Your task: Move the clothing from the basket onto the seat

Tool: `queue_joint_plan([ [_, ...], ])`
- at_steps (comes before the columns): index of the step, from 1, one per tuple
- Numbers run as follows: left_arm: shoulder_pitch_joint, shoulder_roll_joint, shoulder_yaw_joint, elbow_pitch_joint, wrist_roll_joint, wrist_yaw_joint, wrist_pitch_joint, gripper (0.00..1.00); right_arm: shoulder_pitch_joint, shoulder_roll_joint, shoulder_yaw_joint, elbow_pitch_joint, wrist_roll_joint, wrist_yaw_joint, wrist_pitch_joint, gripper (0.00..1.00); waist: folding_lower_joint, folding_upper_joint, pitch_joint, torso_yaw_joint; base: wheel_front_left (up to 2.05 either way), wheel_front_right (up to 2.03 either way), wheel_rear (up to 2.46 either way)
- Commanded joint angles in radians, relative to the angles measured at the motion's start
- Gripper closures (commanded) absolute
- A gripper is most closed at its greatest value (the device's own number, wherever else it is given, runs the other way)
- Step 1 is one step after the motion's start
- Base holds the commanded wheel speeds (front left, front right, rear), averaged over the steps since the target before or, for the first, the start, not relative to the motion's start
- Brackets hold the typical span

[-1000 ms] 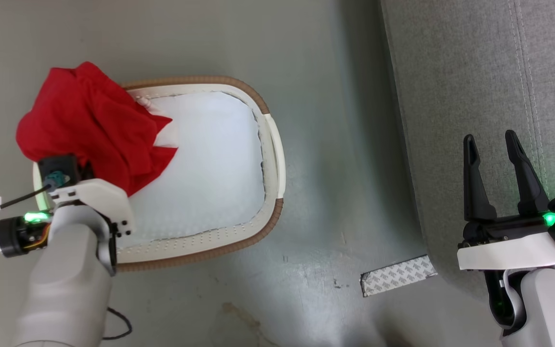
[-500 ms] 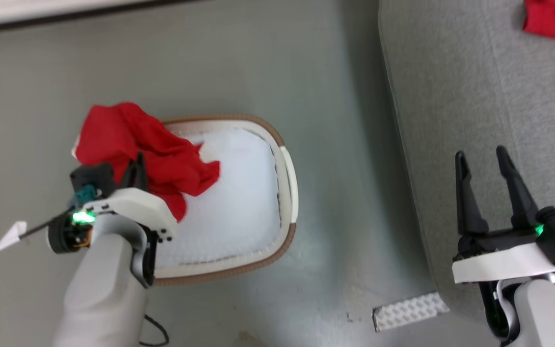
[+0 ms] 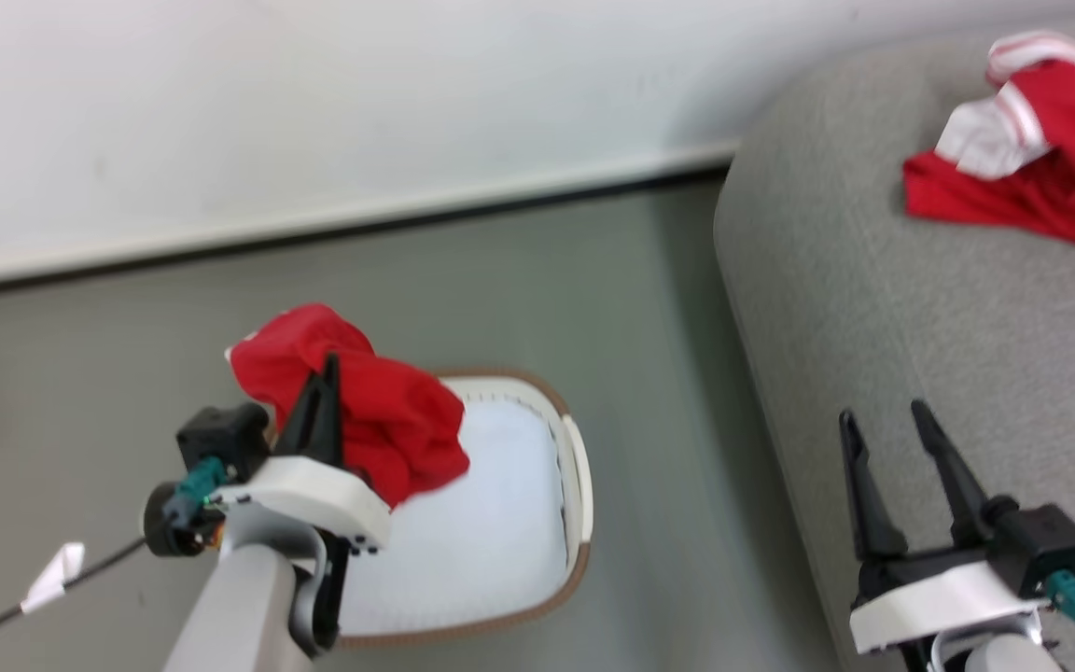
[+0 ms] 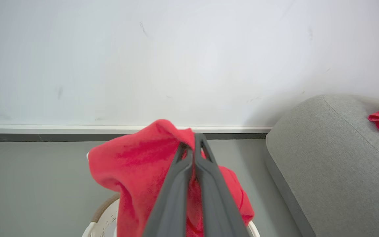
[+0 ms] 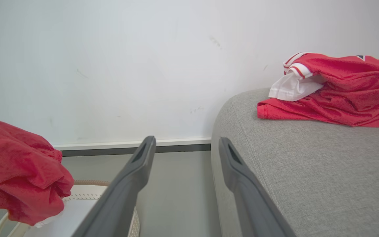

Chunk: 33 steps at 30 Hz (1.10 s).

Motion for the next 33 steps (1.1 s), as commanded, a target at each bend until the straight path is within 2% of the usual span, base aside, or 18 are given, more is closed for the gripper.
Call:
queue_joint_plan([
  [1,0.03,0.001,-0.007,-0.027,-0.006,-0.003,0.007,1.0,0.023,-0.003,0.003,0.004,-0.002,-0.003,-0.004,0.0,0.0002,-0.0001,-0.097,0.011,0.0,0.0,0.0],
  [7,0.172,-0.001,-0.056,-0.211,-0.014,-0.004,0.076,1.0,0.092,-0.004,0.03,0.005,-0.018,-0.003,-0.004,0.0,0.0002,-0.0001,-0.23,0.017,0.0,0.0,0.0],
  [11,0.261,0.01,-0.074,-0.362,-0.018,0.004,0.14,1.0,0.125,-0.003,0.051,-0.025,-0.041,-0.003,-0.004,0.0,0.0002,-0.0001,-0.279,0.018,0.0,0.0,0.0],
  [20,0.366,0.013,-0.113,-0.671,-0.034,0.019,0.253,1.0,0.111,-0.003,0.26,-0.133,-0.078,-0.003,-0.004,0.0,0.0002,-0.0001,-0.294,0.016,0.0,0.0,0.0],
  [25,0.379,0.009,-0.15,-0.745,-0.031,0.026,0.287,1.0,0.064,-0.004,0.395,-0.165,-0.066,-0.003,-0.004,0.0,0.0002,-0.0001,-0.291,0.009,0.0,0.0,0.0],
  [30,0.361,0.004,-0.196,-0.747,-0.037,0.018,0.299,1.0,-0.001,-0.004,0.515,-0.145,-0.06,-0.003,-0.004,0.0,0.0002,-0.0001,-0.287,0.001,0.0,0.0,0.0],
  [33,0.345,0.001,-0.232,-0.734,-0.038,0.015,0.298,1.0,-0.04,-0.004,0.551,-0.116,-0.067,-0.003,-0.004,0.0,0.0002,-0.0001,-0.286,-0.001,0.0,0.0,0.0],
])
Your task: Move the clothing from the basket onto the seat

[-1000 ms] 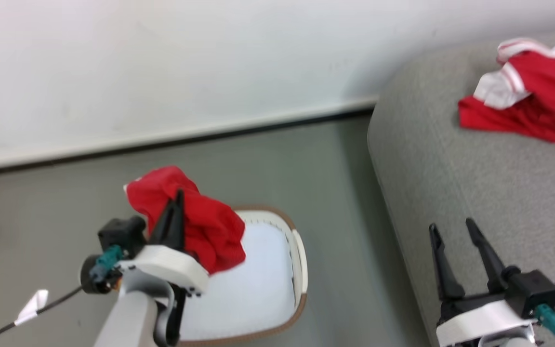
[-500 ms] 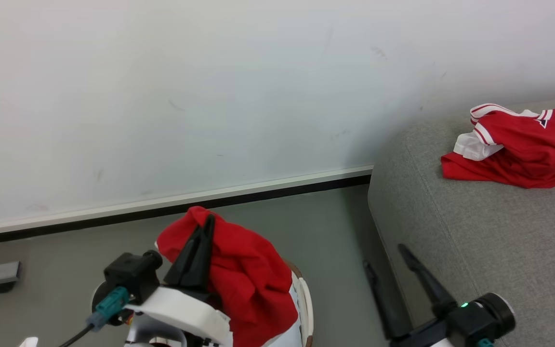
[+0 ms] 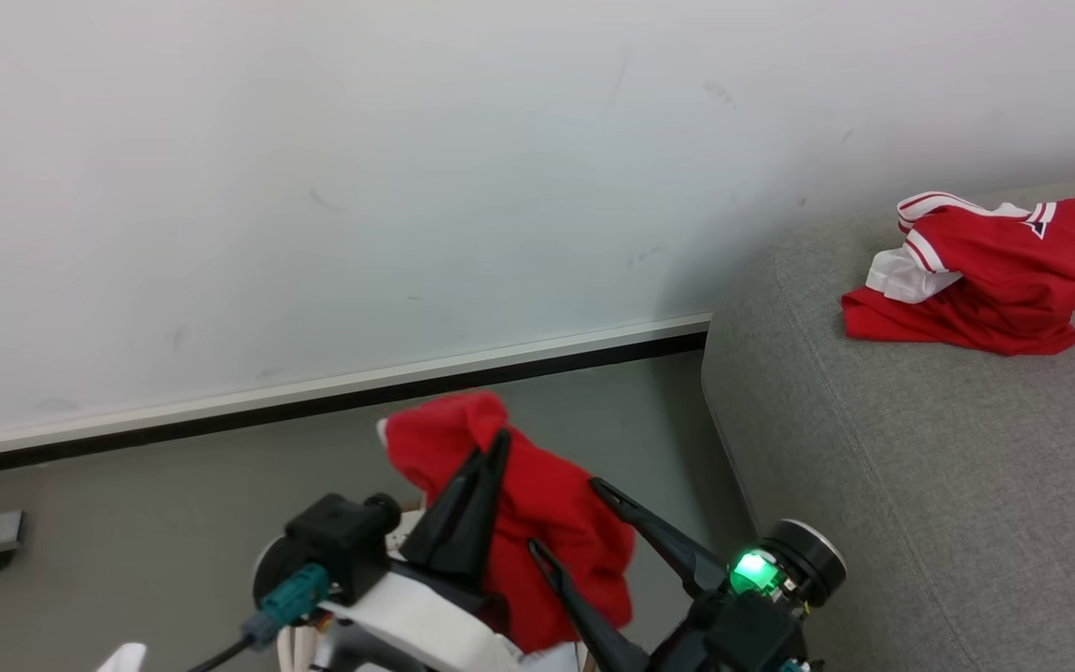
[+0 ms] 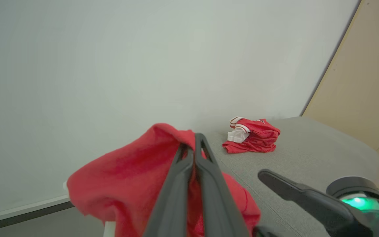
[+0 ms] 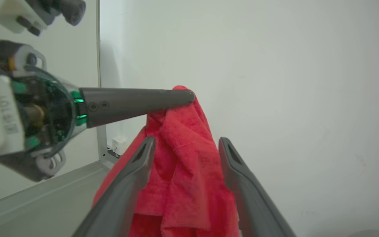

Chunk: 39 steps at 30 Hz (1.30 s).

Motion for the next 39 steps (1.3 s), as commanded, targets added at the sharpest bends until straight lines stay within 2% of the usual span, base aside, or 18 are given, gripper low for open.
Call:
queue_joint_plan([
  [1,-0.017,-0.001,-0.015,0.006,-0.011,-0.003,-0.004,1.0,-0.023,-0.005,0.009,0.021,-0.012,-0.003,-0.003,0.0,0.0001,-0.0001,0.0,0.0,0.0,0.0,0.0],
  [8,-0.028,-0.005,-0.108,0.014,-0.03,-0.006,-0.001,1.0,-0.055,-0.004,-0.017,0.115,-0.051,-0.003,-0.002,0.0,0.0001,-0.0001,-0.005,0.009,0.0,0.0,0.0],
  [9,-0.029,-0.005,-0.115,0.013,-0.032,-0.004,-0.001,1.0,-0.05,-0.004,-0.019,0.131,-0.037,-0.003,-0.002,0.2,0.0001,-0.0001,-0.006,0.011,0.0,0.0,0.0],
  [10,-0.029,-0.005,-0.123,0.012,-0.034,-0.002,-0.001,1.0,-0.049,-0.004,-0.017,0.144,-0.025,-0.003,-0.002,0.71,0.0001,-0.0001,-0.008,0.013,0.0,0.0,0.0],
  [11,-0.029,-0.005,-0.128,0.011,-0.036,0.001,-0.001,1.0,-0.051,-0.004,-0.021,0.15,-0.01,-0.003,-0.002,1.0,0.0001,-0.0001,-0.009,0.014,0.0,0.0,0.0],
  [13,-0.03,-0.005,-0.129,0.014,-0.039,0.009,-0.003,1.0,-0.053,-0.005,-0.029,0.155,0.014,-0.003,-0.002,1.0,0.0001,-0.0001,-0.011,0.016,0.0,0.0,0.0],
  [14,-0.031,-0.005,-0.126,0.016,-0.035,0.012,-0.009,0.9,-0.056,-0.005,-0.037,0.154,0.025,-0.003,-0.002,1.0,0.0001,-0.0001,-0.011,0.015,0.0,0.0,0.0],
  [15,-0.031,-0.005,-0.125,0.019,-0.033,0.016,-0.011,0.65,-0.058,-0.005,-0.045,0.152,0.037,-0.003,-0.002,1.0,0.0001,-0.0001,-0.011,0.013,0.0,0.0,0.0],
  [16,-0.031,-0.005,-0.124,0.022,-0.031,0.018,-0.015,0.25,-0.06,-0.005,-0.052,0.151,0.045,-0.003,-0.002,1.0,0.0001,-0.0001,-0.01,0.012,0.0,0.0,0.0],
  [17,-0.031,-0.003,-0.123,0.026,-0.029,0.02,-0.02,0.0,-0.063,-0.005,-0.062,0.15,0.047,-0.003,-0.002,1.0,0.0001,-0.0001,-0.01,0.009,0.0,0.0,0.0],
  [25,-0.031,0.008,-0.126,0.067,-0.016,0.017,-0.047,0.0,-0.068,-0.004,-0.149,0.13,0.045,-0.003,-0.002,1.0,0.0001,-0.0001,0.006,-0.041,0.0,0.0,0.0],
  [39,-0.074,0.025,-0.146,0.155,0.019,0.015,-0.105,0.0,-0.041,-0.004,-0.335,0.049,-0.003,-0.003,-0.002,1.0,0.0001,-0.0001,0.065,-0.233,0.0,0.0,0.0],
])
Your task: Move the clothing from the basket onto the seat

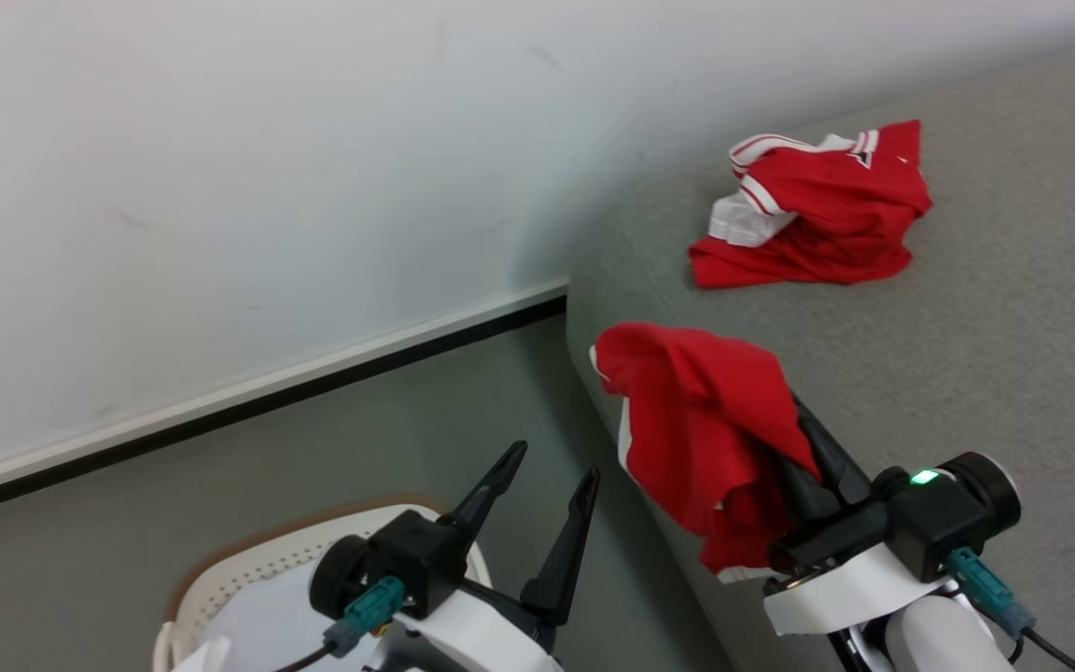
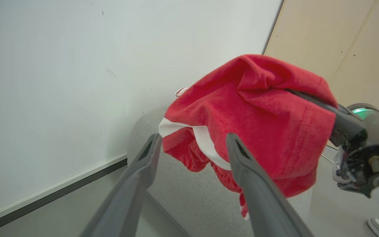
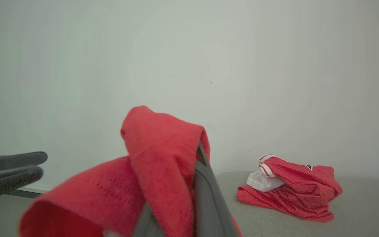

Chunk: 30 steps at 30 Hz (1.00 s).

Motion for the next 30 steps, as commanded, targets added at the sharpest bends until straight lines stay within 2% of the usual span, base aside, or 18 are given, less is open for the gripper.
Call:
queue_joint_plan([
  [1,-0.015,0.007,-0.001,0.004,0.01,-0.003,-0.007,0.0,0.002,-0.001,-0.011,-0.01,-0.003,-0.002,0.0,1.0,0.0,0.0,0.023,-0.035,0.0,0.0,0.0],
  [8,-0.043,0.013,-0.015,0.021,0.025,-0.006,-0.002,0.0,-0.001,-0.001,-0.07,-0.055,0.0,-0.003,0.0,1.0,0.0,0.0,0.064,-0.078,0.0,0.0,0.0],
  [16,-0.123,0.034,-0.036,0.006,0.066,-0.017,0.017,0.0,-0.059,-0.001,-0.174,-0.111,0.006,-0.003,0.0,1.0,0.0,0.0,0.186,-0.056,0.0,0.0,0.0],
  [24,-0.296,0.055,-0.039,-0.039,0.143,-0.032,0.034,0.0,-0.295,-0.007,-0.384,-0.142,-0.023,-0.003,0.0,1.0,0.0,0.0,0.437,0.01,0.0,0.0,0.0],
  [27,-0.361,0.05,-0.04,-0.046,0.165,-0.036,0.027,0.0,-0.416,-0.034,-0.5,-0.128,0.006,-0.002,0.001,1.0,0.0,0.0,0.517,0.044,0.0,0.0,0.0],
  [30,-0.424,0.042,-0.051,-0.047,0.182,-0.045,0.002,0.0,-0.546,-0.094,-0.629,-0.081,0.018,-0.002,0.0,1.0,0.0,0.0,0.583,0.083,0.0,0.0,0.0],
])
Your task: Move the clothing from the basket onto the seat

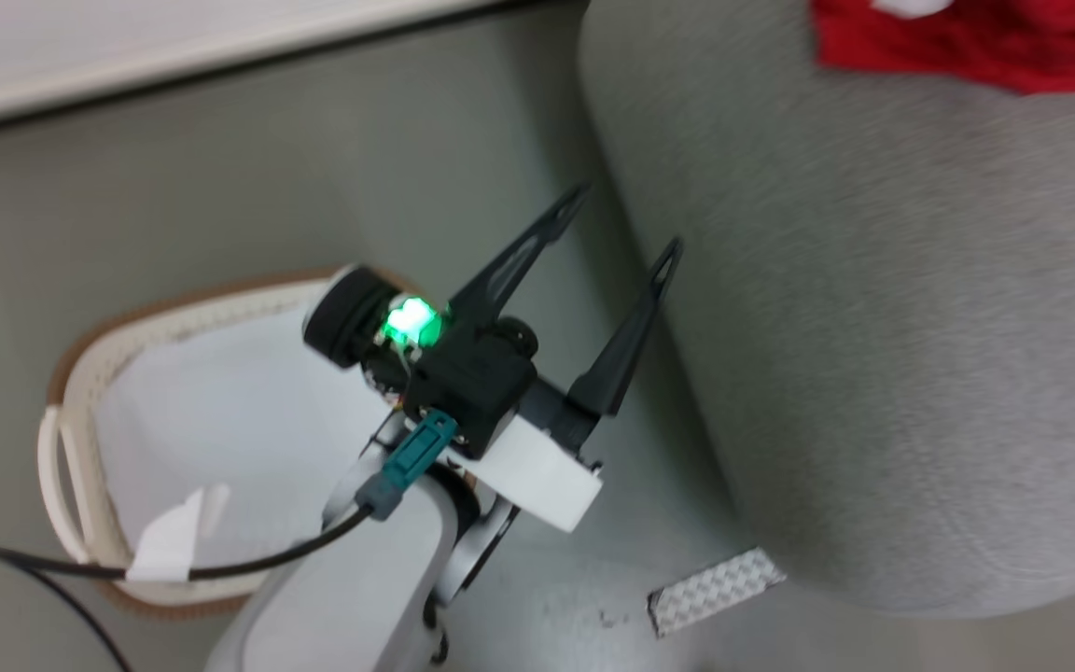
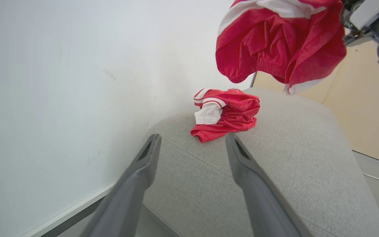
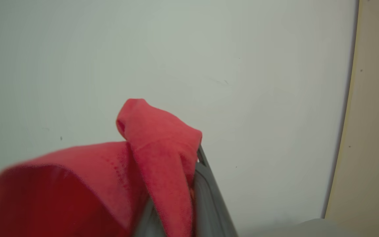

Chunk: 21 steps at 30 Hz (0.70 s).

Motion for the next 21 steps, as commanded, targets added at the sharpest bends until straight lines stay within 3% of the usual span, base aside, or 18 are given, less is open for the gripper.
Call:
queue_joint_plan([
  [1,-0.031,-0.002,0.002,-0.001,0.01,-0.002,-0.015,0.0,-0.058,-0.036,-0.033,0.036,0.002,-0.003,0.001,1.0,-0.0004,-0.0001,0.119,0.084,0.0,0.0,0.0],
  [5,-0.085,-0.013,0.002,0.016,0.02,0.001,-0.042,0.0,-0.211,-0.138,-0.12,0.201,0.003,-0.003,0.001,1.0,-0.0004,-0.0001,0.176,0.126,0.0,0.0,0.0],
  [11,-0.097,-0.029,-0.001,0.039,0.001,0.02,-0.087,0.0,-0.343,-0.296,-0.269,0.478,-0.145,-0.003,0.001,1.0,-0.0004,-0.0001,0.227,0.204,0.0,0.0,0.0],
  [15,-0.066,-0.035,0.0,0.057,-0.019,0.038,-0.116,0.0,-0.357,-0.327,-0.402,0.628,-0.272,-0.003,0.001,1.0,-0.0004,-0.0001,0.242,0.254,0.0,0.0,0.0],
  [19,-0.038,-0.031,0.009,0.068,-0.03,0.053,-0.138,0.0,-0.333,-0.311,-0.51,0.71,-0.375,-0.003,0.001,1.0,-0.0004,-0.0001,0.229,0.284,0.0,0.0,0.0],
  [20,-0.03,-0.028,0.013,0.069,-0.034,0.057,-0.142,0.0,-0.332,-0.304,-0.53,0.712,-0.392,-0.003,0.001,0.91,-0.0004,-0.0001,0.223,0.287,0.0,0.0,0.0],
  [21,-0.023,-0.023,0.016,0.071,-0.037,0.058,-0.144,0.0,-0.331,-0.299,-0.546,0.707,-0.414,-0.003,0.001,0.68,-0.0004,-0.0001,0.216,0.288,0.0,0.0,0.0],
])
